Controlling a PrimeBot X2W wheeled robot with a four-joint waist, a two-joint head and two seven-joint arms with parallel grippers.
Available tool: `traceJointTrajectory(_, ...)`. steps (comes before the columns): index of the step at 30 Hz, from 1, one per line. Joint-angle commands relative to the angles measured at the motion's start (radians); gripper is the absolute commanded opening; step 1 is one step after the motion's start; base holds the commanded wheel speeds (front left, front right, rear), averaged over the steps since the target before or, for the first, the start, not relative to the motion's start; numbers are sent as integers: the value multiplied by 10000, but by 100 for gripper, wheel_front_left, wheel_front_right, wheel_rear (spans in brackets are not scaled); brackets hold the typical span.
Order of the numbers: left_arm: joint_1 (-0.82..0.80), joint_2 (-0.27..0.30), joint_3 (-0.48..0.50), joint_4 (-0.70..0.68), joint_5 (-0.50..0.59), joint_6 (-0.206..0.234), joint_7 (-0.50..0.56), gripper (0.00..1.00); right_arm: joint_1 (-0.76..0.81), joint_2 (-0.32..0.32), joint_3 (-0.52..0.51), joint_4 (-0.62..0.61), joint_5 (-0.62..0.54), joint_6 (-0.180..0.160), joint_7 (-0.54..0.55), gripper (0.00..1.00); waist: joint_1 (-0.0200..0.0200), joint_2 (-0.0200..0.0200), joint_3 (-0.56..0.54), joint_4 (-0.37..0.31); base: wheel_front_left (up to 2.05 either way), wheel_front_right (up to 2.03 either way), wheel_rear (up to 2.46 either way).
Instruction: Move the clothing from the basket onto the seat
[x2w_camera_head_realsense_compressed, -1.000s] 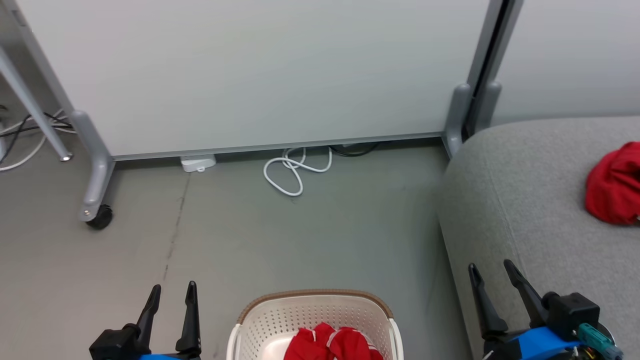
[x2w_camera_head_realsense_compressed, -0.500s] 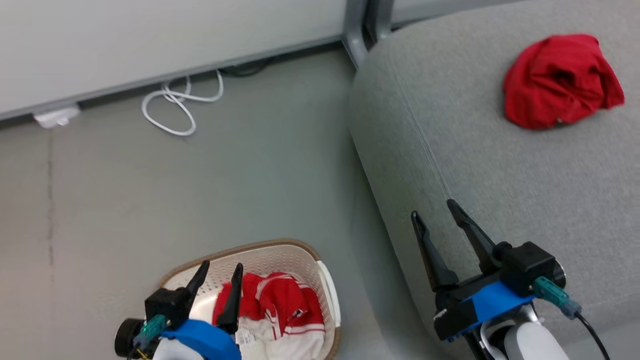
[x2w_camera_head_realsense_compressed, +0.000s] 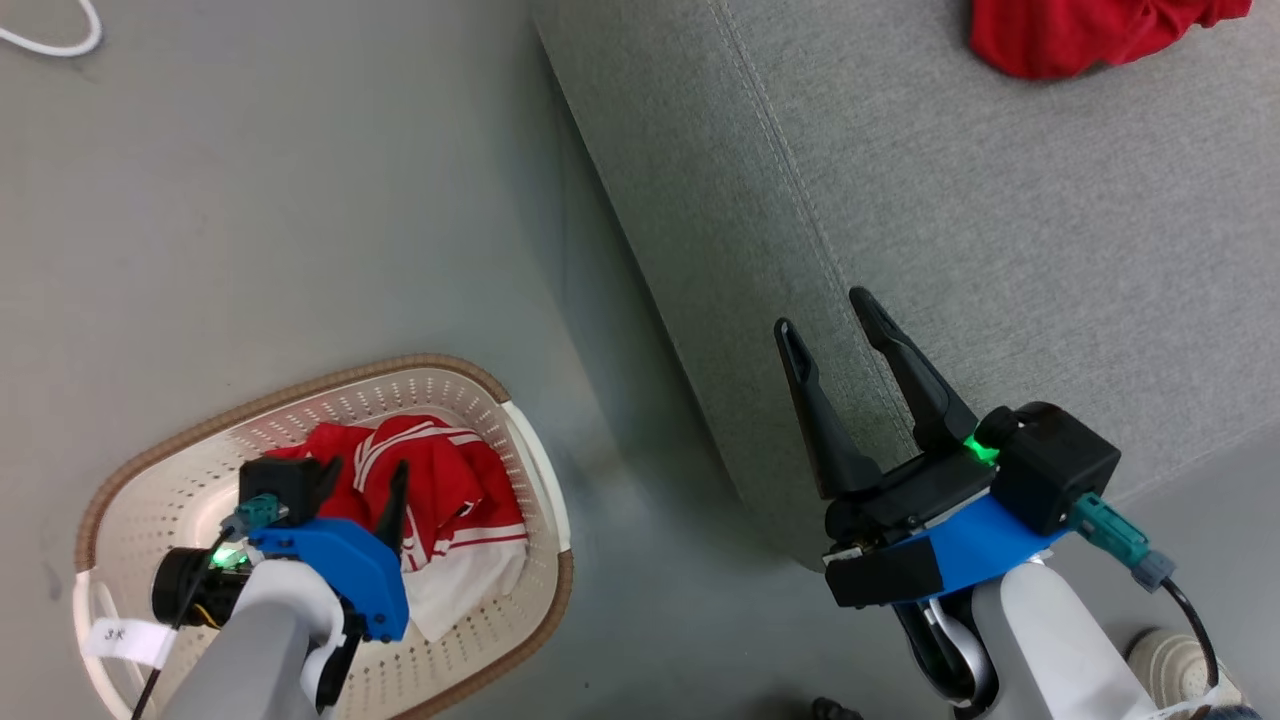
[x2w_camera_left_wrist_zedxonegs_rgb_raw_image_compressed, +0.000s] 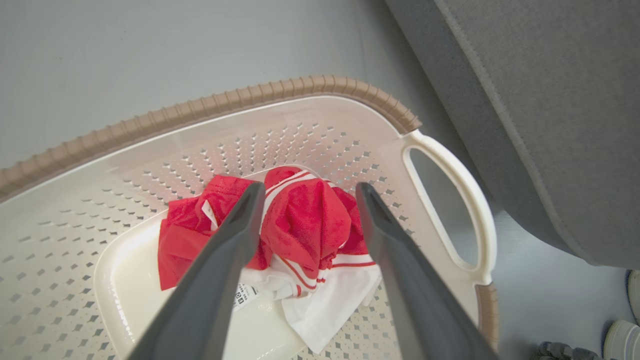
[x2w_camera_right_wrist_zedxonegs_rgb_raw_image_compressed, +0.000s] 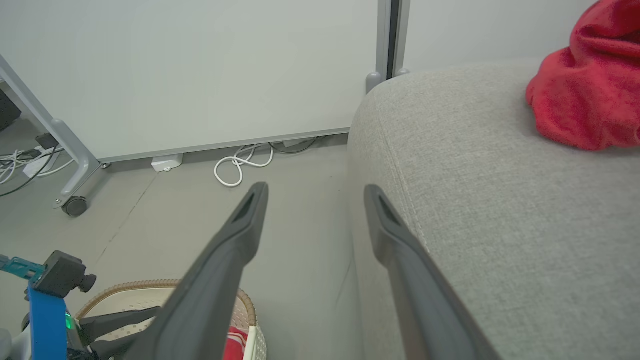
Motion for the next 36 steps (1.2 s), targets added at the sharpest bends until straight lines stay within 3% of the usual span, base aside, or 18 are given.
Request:
traceJointTrajectory(1, -389, 91, 19, 339, -120, -23, 224, 100, -263, -7, 103, -60, 152, 1, -119, 100, -3, 0, 458, 61, 0, 0, 0)
traceJointTrajectory(7, -1229, 172, 161, 1247, -384, -12, 508, 100, -580, -7, 422, -120, 705, 1, -326, 100, -3, 0, 1481, -325, 0, 0, 0)
traceJointTrajectory(15, -2232, 340, 144, 2211, -227, 778, 1045, 100, -798, -6, 696, -377, 1107, 1, -392, 100, -3, 0, 2439, -614, 0, 0, 0)
traceJointTrajectory(21, -2657, 174, 86, 2839, -351, 856, 1678, 98, -748, -6, 655, -707, 1087, 1, -394, 100, -3, 0, 2723, -500, 0, 0, 0)
traceJointTrajectory(22, -2716, 158, 58, 2909, -338, 854, 1698, 41, -733, -6, 671, -724, 1077, 1, -394, 100, -3, 0, 2744, -486, 0, 0, 0)
traceJointTrajectory(23, -2749, 133, 40, 2965, -352, 823, 1732, 0, -730, -6, 684, -743, 1076, 1, -394, 100, -3, 0, 2762, -474, 0, 0, 0)
traceJointTrajectory(36, -3011, 101, -186, 3330, -434, 421, 1495, 0, -922, -6, 828, -712, 1146, 1, -396, 100, -3, 0, 2729, -494, 0, 0, 0)
